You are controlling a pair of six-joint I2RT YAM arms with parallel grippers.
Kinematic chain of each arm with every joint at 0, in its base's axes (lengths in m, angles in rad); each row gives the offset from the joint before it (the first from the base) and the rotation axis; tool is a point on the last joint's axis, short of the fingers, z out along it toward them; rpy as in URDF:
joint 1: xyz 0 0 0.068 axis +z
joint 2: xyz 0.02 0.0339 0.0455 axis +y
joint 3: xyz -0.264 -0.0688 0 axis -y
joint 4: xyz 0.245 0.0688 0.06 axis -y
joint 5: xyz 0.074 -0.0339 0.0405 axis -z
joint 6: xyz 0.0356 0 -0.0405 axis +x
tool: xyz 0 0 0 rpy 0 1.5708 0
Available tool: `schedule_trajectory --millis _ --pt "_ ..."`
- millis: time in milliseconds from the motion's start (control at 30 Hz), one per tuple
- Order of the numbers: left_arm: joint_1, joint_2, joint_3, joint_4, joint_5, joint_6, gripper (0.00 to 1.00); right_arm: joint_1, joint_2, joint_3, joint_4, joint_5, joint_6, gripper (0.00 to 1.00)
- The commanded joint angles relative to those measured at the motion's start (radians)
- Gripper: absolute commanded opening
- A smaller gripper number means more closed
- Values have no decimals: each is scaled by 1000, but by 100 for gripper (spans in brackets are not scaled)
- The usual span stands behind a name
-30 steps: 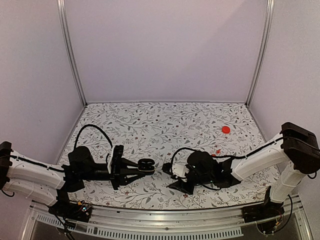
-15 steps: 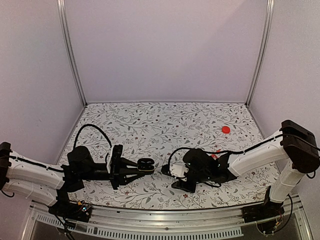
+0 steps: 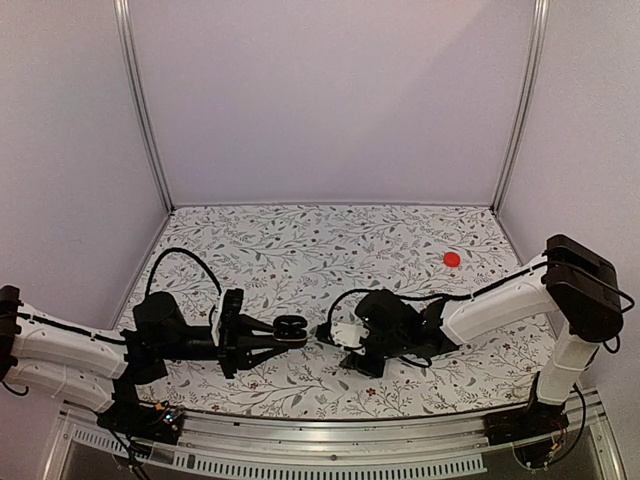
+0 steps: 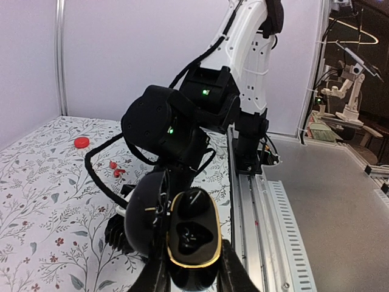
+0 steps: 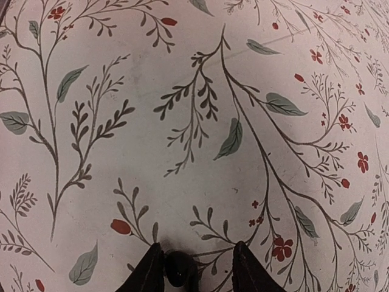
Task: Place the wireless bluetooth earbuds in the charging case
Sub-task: Pick up the left earbud from the center of the board.
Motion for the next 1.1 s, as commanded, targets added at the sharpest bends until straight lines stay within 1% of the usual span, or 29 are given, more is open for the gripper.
schedule_trajectory --millis 0,167,333,533,800,1067 --pt "18 -16 -14 5 0 3 0 -21 28 34 -22 5 2 37" --pt "20 -20 -16 3 -4 3 0 -41 50 64 -62 1 4 34" --pt "22 -20 -13 1 -4 5 0 -66 75 89 -91 -9 17 33" --pt "27 -22 -12 -5 -1 6 0 -81 71 102 -129 -61 29 33" --pt "31 -23 -13 -6 1 8 0 -81 99 214 -291 -96 106 32" --pt "35 -20 -15 -5 5 14 0 -81 114 293 -442 -58 152 31"
